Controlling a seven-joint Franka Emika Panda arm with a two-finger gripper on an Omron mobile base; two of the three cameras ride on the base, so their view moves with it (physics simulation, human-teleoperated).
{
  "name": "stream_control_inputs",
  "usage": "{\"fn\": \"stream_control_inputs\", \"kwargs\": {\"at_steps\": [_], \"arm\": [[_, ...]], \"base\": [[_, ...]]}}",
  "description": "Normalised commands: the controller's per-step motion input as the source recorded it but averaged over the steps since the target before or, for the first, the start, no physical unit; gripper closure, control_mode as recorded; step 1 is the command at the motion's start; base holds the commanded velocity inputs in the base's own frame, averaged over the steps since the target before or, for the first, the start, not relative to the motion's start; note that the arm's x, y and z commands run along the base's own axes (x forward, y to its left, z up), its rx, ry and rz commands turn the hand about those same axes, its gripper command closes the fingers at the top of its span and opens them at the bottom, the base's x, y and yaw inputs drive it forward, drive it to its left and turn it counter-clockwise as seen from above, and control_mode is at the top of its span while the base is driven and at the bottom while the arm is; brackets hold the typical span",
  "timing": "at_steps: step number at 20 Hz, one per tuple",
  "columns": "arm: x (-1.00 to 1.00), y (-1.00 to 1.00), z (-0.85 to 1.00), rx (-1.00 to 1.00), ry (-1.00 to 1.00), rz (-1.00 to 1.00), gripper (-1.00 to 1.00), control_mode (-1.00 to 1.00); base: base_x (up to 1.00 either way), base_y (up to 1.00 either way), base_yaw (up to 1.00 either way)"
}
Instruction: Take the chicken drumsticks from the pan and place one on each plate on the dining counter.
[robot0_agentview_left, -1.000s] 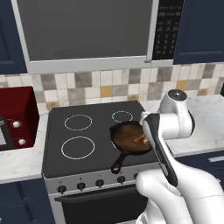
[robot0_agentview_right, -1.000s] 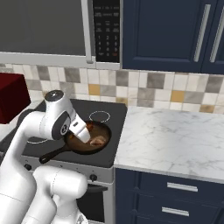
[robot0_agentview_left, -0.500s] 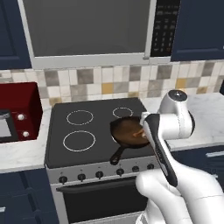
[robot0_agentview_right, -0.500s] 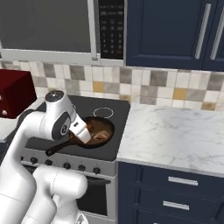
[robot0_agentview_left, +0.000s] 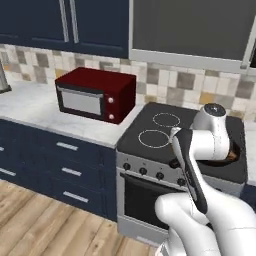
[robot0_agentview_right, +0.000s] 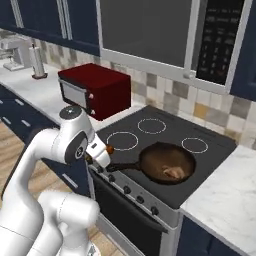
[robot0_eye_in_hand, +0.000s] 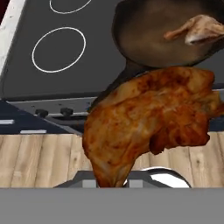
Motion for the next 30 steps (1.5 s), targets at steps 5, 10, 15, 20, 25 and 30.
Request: {"fn": "stream_control_inputs", "kwargs": {"at_steps": [5,10,15,20,25,30], "arm": [[0.0,0.0,0.0,0.0,0.0,0.0,1.0,1.0],[0.0,0.0,0.0,0.0,0.0,0.0,1.0,1.0],[0.0,0.0,0.0,0.0,0.0,0.0,1.0,1.0],[0.0,0.0,0.0,0.0,0.0,0.0,1.0,1.0],[0.0,0.0,0.0,0.0,0.0,0.0,1.0,1.0],[0.0,0.0,0.0,0.0,0.0,0.0,1.0,1.0]], "base": [[-0.18,-0.11,1.0],[-0.07,-0.01,1.0],[-0.06,-0.02,1.0],[0.0,-0.06,1.0],[0.26,-0.13,0.77],[0.91,-0.26,0.0]]}}
